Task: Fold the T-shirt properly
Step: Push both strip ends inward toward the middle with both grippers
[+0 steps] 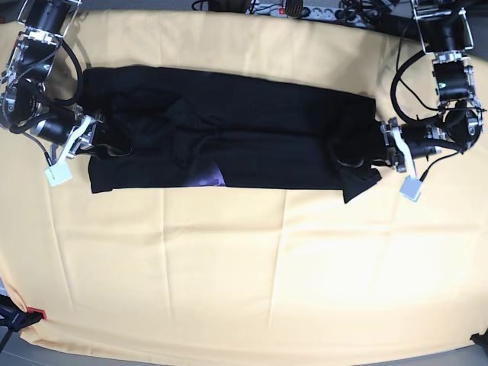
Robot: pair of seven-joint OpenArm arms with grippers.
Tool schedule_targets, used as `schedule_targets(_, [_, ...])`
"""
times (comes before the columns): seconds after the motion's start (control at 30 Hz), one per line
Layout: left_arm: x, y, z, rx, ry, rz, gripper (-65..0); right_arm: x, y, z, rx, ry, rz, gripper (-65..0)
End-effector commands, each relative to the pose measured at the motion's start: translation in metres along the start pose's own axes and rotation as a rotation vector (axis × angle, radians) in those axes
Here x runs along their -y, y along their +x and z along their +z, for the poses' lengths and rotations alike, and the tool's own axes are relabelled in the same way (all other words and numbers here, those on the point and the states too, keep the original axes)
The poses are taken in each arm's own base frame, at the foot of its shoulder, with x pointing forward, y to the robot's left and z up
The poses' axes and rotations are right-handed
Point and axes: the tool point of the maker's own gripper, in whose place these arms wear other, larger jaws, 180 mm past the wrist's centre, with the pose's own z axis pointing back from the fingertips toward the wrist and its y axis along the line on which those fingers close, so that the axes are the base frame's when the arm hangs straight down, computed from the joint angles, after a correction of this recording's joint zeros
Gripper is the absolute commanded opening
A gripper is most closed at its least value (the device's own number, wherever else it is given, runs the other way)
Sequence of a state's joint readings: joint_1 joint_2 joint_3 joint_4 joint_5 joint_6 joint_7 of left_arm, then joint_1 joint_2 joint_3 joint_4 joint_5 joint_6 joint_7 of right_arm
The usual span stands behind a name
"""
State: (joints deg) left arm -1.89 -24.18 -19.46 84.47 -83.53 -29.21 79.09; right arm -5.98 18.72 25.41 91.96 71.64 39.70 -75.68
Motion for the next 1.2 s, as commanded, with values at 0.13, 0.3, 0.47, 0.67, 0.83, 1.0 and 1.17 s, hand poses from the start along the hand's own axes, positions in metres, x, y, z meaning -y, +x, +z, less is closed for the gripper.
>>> schedule_targets(0.13, [0.020,0.006,-0.019,0.031,-0.085,-0.054,-65.0,-0.002,0.017,0.006,0.049,0.007,0.031,-36.1])
schedule_targets(0.3, [0.034,-0.005,-0.040,0.008,-0.152,-0.062,-65.0,-0.002,0.017,0.006,0.049,0.007,0.031,-36.1])
schedule_targets(0.47, [0.043,-0.005,-0.052,0.030,-0.187,-0.032,-52.5,-0.002,0.017,0.006,0.050,0.008,0.031,-36.1])
schedule_targets(0.67, [0.040,-0.004,-0.054,0.026,-0.170,0.068,-30.1,-0.002,0.017,0.006,0.049,0.006,0.032,-36.1])
schedule_targets(0.83, [0.044,-0.007,-0.060,0.002,-0.182,0.076,-30.1,-0.003,0.018,0.006,0.053,0.010,0.032,-36.1])
schedule_targets(1.0, [0.053,-0.010,-0.068,-0.002,-0.223,0.008,-30.1,-0.003,0.018,0.006,0.053,0.011,0.031,-36.1])
schedule_targets(1.17, [0.069,-0.009,-0.084,0.038,-0.284,0.023,-30.1,-0.003,0.018,0.006,0.053,0.011,0.032,-36.1])
